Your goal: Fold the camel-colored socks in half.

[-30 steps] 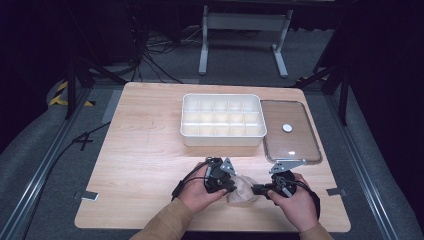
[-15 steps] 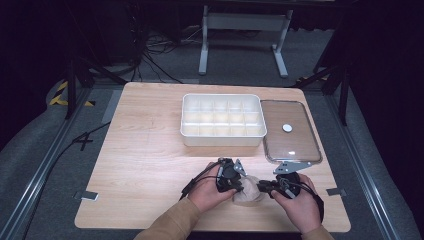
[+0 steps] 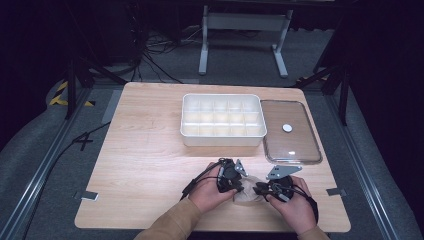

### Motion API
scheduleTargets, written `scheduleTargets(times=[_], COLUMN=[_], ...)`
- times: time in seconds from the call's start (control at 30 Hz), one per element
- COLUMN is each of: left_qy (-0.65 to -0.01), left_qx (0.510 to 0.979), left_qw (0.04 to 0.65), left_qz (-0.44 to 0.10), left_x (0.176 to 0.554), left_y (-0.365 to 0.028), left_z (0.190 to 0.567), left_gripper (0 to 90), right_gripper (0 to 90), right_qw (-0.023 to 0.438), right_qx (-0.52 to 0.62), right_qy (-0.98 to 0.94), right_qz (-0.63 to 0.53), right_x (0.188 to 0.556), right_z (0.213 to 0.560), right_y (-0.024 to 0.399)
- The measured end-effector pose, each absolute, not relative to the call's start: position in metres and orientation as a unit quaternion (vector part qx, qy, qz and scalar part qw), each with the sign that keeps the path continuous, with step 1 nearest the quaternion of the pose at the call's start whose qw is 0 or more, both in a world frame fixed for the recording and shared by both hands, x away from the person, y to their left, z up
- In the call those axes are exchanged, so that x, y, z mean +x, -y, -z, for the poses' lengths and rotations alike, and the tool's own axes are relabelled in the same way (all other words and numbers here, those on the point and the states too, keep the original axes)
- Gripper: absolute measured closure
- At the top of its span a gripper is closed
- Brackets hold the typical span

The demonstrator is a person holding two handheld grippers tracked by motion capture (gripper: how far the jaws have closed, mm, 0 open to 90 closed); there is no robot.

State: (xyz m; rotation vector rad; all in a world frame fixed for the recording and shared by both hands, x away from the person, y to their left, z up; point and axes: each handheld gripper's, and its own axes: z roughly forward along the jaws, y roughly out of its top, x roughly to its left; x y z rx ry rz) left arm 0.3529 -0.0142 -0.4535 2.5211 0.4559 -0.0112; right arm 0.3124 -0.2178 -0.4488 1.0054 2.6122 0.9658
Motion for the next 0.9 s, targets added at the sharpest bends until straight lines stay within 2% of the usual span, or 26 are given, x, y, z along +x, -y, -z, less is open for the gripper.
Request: scheduleTargets(times=[0.07,0.17,0.37,0.6,0.9], left_qy=[-0.175,-0.172,-0.175,-0.186,-0.198], left_qx=[0.942,0.942,0.938,0.930,0.928], left_qw=[0.286,0.288,0.297,0.318,0.314], left_qz=[0.011,0.012,0.013,0.012,0.011], left_x=[0.353,0.353,0.353,0.352,0.351], left_y=[0.014,0.013,0.007,-0.009,-0.021], left_z=[0.453,0.454,0.448,0.436,0.432], left_gripper=[79.0,78.8,76.2,75.2,74.5], right_gripper=[68.0,67.8,67.9,68.0,80.5], right_qw=[0.098,0.105,0.085,0.105,0.151], right_qx=[0.326,0.313,0.310,0.306,0.291], right_qy=[-0.886,-0.892,-0.888,-0.892,-0.880], right_qz=[-0.315,-0.309,-0.328,-0.316,-0.345], right_x=[0.315,0.316,0.320,0.317,0.310], right_z=[0.454,0.456,0.461,0.455,0.437], right_y=[0.219,0.219,0.226,0.222,0.214])
